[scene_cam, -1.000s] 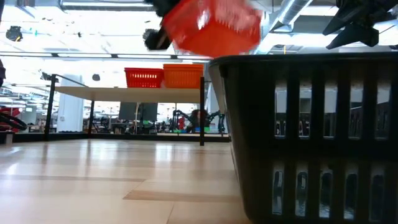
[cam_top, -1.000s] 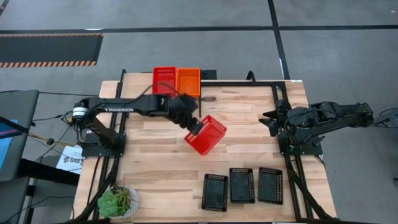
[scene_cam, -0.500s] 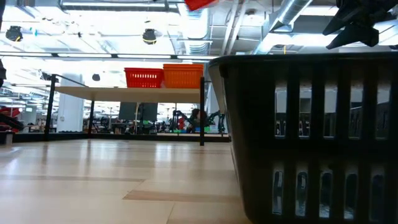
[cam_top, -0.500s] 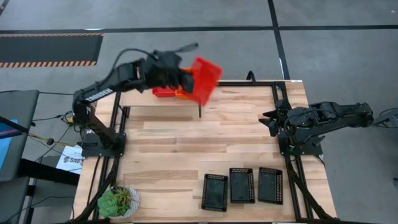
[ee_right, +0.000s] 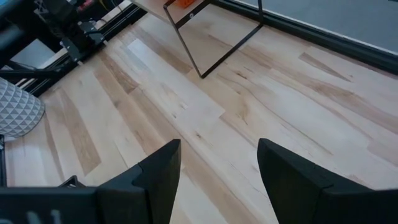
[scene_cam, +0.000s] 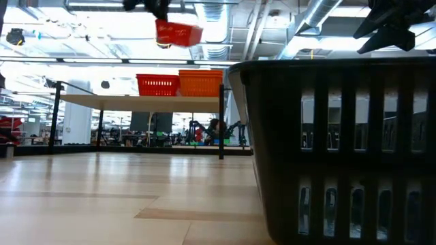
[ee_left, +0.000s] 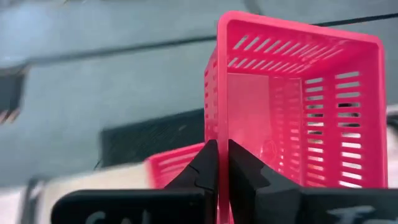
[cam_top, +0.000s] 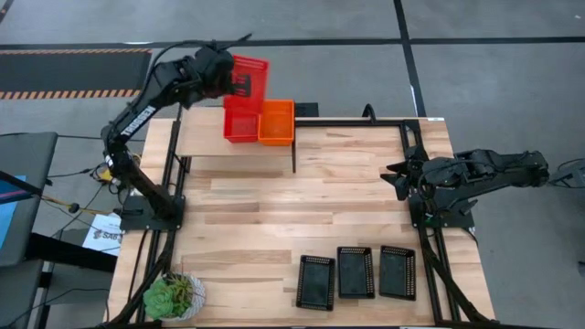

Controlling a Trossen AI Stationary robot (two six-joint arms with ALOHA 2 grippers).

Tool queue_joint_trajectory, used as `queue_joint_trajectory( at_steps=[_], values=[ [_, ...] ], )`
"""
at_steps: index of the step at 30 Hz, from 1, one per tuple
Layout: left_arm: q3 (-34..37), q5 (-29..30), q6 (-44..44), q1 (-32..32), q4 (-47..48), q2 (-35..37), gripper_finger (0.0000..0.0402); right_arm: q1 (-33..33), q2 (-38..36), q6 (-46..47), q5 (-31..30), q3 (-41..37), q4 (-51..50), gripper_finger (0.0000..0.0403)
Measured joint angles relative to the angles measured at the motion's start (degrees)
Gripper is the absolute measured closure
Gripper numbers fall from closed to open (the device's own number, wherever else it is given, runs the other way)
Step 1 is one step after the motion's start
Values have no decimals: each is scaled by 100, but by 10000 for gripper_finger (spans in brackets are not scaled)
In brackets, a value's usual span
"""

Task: Stack baskets on shelf by color
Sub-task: Stack the red bin on top of the other red bins on the shelf

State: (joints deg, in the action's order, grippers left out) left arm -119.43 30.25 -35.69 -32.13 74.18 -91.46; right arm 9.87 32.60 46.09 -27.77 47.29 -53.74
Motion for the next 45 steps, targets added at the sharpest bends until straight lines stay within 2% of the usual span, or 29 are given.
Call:
queue_joint_trajectory(
  at_steps=[4,10,14,19,23,38,45],
  values=[
    [177,-276,-393,-592,223,-2,397,0,-2,-2,-139,0,0,168],
    [677,-1227,-493,-1226,17,-2,397,0,0,-1,-239,0,0,168],
    [1168,-1524,-433,-1409,-217,-8,397,0,0,0,-240,0,0,168],
    [1875,-1604,-427,-1542,-296,-13,397,0,0,2,-238,0,2,168],
    [2182,-1859,-571,-1553,-336,-6,397,0,-2,0,-238,0,0,168],
    [2215,-2946,-707,-1553,-398,-6,397,0,-2,0,-236,0,-137,168],
    [2213,-3055,-682,-1553,-210,-6,397,0,-2,0,-234,0,-138,168]
  ],
)
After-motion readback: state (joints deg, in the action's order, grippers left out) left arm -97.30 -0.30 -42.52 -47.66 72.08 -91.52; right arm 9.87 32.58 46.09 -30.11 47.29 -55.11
